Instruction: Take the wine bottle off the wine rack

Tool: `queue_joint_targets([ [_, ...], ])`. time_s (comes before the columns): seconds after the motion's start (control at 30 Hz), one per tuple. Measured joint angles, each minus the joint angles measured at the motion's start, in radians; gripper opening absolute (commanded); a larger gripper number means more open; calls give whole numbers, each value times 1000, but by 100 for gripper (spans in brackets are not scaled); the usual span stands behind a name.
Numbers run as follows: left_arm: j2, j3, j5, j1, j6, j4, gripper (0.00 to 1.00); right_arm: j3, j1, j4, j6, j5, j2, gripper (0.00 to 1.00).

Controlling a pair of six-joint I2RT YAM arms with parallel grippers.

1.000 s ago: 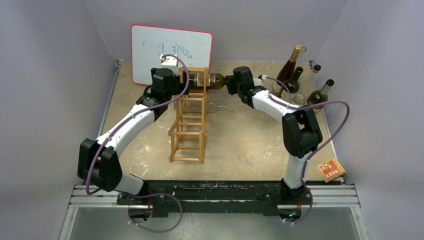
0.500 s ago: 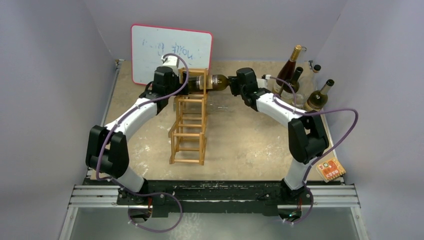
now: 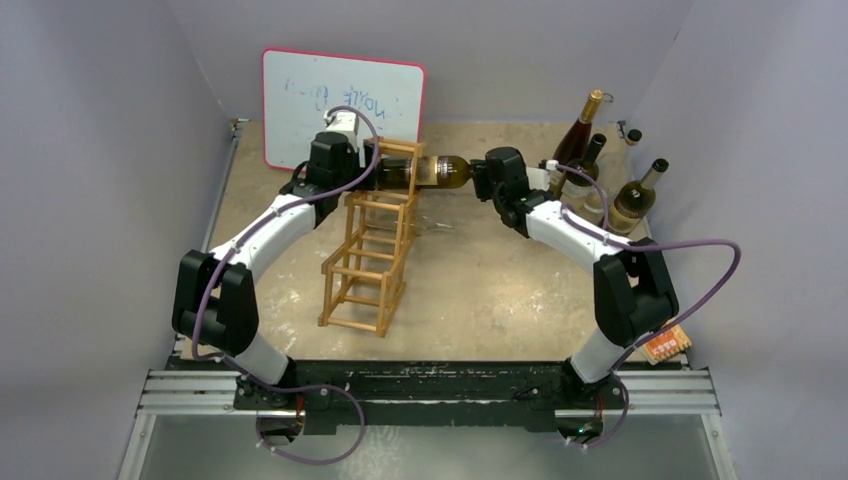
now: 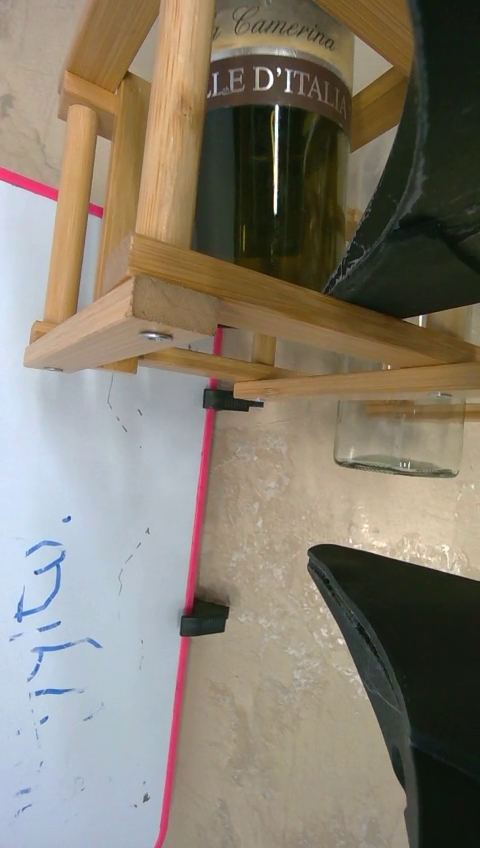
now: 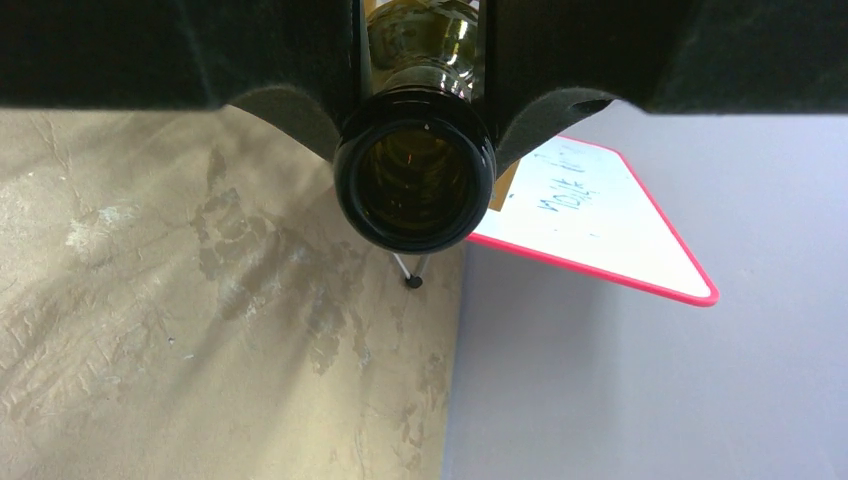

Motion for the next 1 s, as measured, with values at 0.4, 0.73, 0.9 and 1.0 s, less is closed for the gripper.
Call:
queue_joint_targets([
  [0.4, 0, 11, -23, -3, -3, -27, 75, -29, -2, 23, -73, 23, -50, 0],
  [0.73, 0, 11, -45, -4, -17, -32, 76, -41, -2, 70, -282, 79, -122, 0],
  [0.9, 0, 11, -46, -4, -17, -32, 76, -80, -3, 101, -356, 109, -189, 0],
  [1.0, 0, 11, -47, -4, -17, -32, 76, -86, -4, 103, -398, 124, -220, 0],
])
